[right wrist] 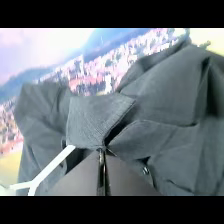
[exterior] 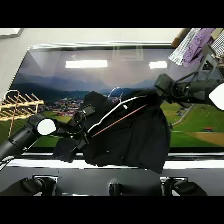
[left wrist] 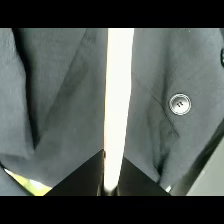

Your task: Fold the clothes and pants, and hang the long-sleeved shirts on hangers.

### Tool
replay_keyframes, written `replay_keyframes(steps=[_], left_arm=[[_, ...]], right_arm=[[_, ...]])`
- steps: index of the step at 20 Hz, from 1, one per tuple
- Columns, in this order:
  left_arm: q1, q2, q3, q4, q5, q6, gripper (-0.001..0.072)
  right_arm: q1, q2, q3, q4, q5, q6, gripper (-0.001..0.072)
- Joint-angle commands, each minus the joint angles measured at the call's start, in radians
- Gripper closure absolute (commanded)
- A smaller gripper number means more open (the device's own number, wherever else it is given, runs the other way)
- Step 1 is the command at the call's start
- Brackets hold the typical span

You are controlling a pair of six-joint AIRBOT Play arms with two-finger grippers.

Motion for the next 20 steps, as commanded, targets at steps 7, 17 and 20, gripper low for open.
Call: replay_keyframes(steps=[7,17,20], left_arm=[[-0.051,-0.013,0.082,0.059,-0.047,-0.109,0.0682],[-0.102,-0.118,0.122,0.055,0.096,-0.175,0.0681],[-0.102,-0.126,0.122,0.046,0.106,-0.133,0.068]], right_arm=[[0.008,-0.04,0.004,0.063,-0.107,0.044,0.0668],[0.294,-0.04,0.004,-0.063,-0.072,0.208,0.0668],[0.32,-0.04,0.004,-0.124,-0.056,0.227,0.0668]])
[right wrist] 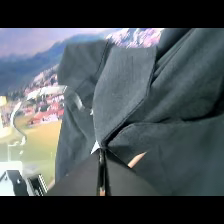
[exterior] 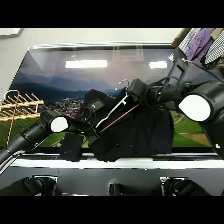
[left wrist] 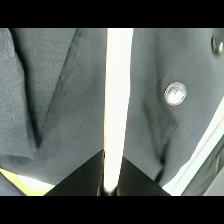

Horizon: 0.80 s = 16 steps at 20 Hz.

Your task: Fold the clothes and pants, and hang the long-sleeved shirts on hangers.

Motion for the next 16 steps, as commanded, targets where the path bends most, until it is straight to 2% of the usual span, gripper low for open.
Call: replay_keyframes(steps=[1,2,5,7,10,16], left_arm=[[-0.002,-0.013,0.006,-0.031,0.025,0.068,0.068],[-0.002,-0.012,0.006,-0.05,0.025,0.094,0.068],[-0.002,-0.012,0.006,-0.06,0.026,0.096,0.0681],[-0.002,-0.012,0.006,-0.067,0.053,0.096,0.068],[-0.002,-0.013,0.006,-0.067,0.15,0.096,0.068],[-0.002,-0.013,0.006,-0.079,0.227,0.116,0.068]], right_arm=[[0.036,0.0,0.001,-0.103,0.026,0.041,0.0668],[0.035,-0.001,0.0,-0.158,0.027,0.044,0.0668],[0.035,-0.001,0.0,-0.304,0.044,0.087,0.0668],[0.035,-0.001,0.0,-0.274,0.044,0.075,0.0667],[0.035,0.0,0.0,-0.169,0.071,-0.014,0.0667],[0.036,-0.002,0.0,-0.164,0.097,-0.043,0.0667]])
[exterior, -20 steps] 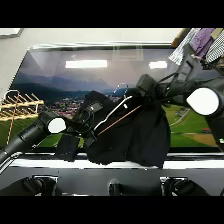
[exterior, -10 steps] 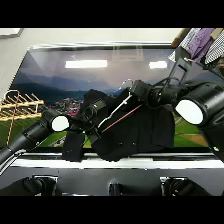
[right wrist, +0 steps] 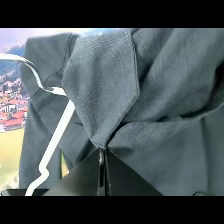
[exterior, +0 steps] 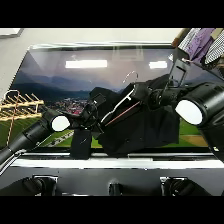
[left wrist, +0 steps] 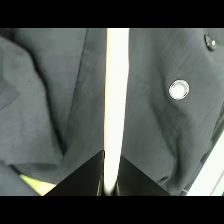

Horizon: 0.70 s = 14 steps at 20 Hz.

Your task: Fold the clothes and pants, and hang the long-sleeved shirts on hangers.

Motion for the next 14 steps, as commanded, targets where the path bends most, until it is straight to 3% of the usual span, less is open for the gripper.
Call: replay_keyframes(steps=[1,2,5,6,9,11,13,14], left_arm=[[0.0,0.0,0.001,-0.025,0.045,0.033,0.068],[0.0,0.0,0.001,-0.031,0.045,0.035,0.068],[0.0,0.0,0.001,-0.034,0.052,0.035,0.068],[0.0,0.0,0.001,-0.034,0.055,0.035,0.068],[0.0,0.0,0.001,-0.034,0.06,0.035,0.068],[0.0,0.0,0.001,-0.034,0.06,0.035,0.068],[0.0,0.0,0.001,-0.034,0.06,0.035,0.068],[0.0,0.0,0.001,-0.034,0.06,0.035,0.068]], right_arm=[[0.001,-0.003,0.0,-0.006,0.007,-0.017,0.0666],[0.001,-0.002,-0.001,-0.019,0.004,-0.017,0.065],[0.0,0.005,0.001,-0.04,0.005,-0.018,0.0232],[0.0,0.014,0.007,-0.056,0.01,-0.017,0.0182],[-0.031,0.025,0.113,-0.185,0.105,-0.003,0.0183],[-0.167,0.024,0.196,-0.16,0.139,-0.04,0.0183],[-0.387,0.02,0.254,-0.029,0.124,-0.189,0.0183],[-0.499,0.012,0.263,0.089,0.125,-0.313,0.0183]])
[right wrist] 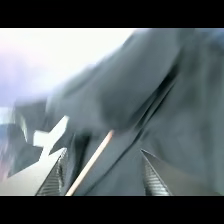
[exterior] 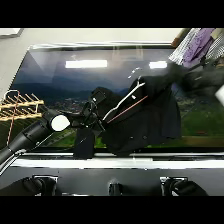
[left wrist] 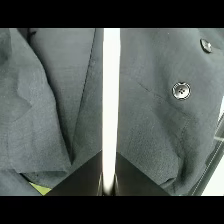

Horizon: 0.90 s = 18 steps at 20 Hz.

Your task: Fold the clothes and pants, and hang the long-sleeved shirts on hangers.

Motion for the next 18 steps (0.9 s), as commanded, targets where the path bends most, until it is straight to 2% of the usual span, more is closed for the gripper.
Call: replay_keyframes(steps=[1,2,3,6,7,9,13,15,16,18], left_arm=[[0.0,0.0,0.001,0.001,-0.002,0.0,0.068],[0.0,0.0,0.001,0.001,-0.002,0.0,0.068],[0.0,0.0,0.001,0.001,-0.002,0.0,0.068],[0.0,0.0,0.001,0.002,-0.002,0.001,0.068],[0.0,0.0,0.001,0.002,-0.002,0.001,0.068],[0.0,0.0,0.0,0.002,0.001,0.001,0.068],[0.0,0.0,0.0,0.002,0.037,0.001,0.068],[0.0,0.0,0.0,0.002,0.043,0.0,0.068],[0.0,0.0,0.0,0.002,0.043,0.001,0.068],[0.0,0.0,0.0,0.002,0.043,0.0,0.068]], right_arm=[[-0.339,-0.022,0.068,0.316,0.032,-0.373,0.0185],[-0.428,-0.045,0.068,0.441,0.056,-0.573,0.0185],[-0.473,-0.069,0.068,0.494,0.068,-0.761,0.0183],[-0.488,-0.143,0.067,0.505,0.05,-1.418,0.0157],[-0.488,-0.174,0.067,0.517,0.035,-1.543,0.0157],[-0.488,-0.243,0.067,0.529,0.035,-1.676,0.0157],[-0.488,-0.386,0.067,0.564,-0.026,-1.816,0.0158],[-0.488,-0.46,0.067,0.613,-0.018,-1.997,0.0159],[-0.488,-0.494,0.067,0.648,-0.01,-2.052,0.0159],[-0.488,-0.557,0.067,0.716,-0.011,-2.105,0.0159]])
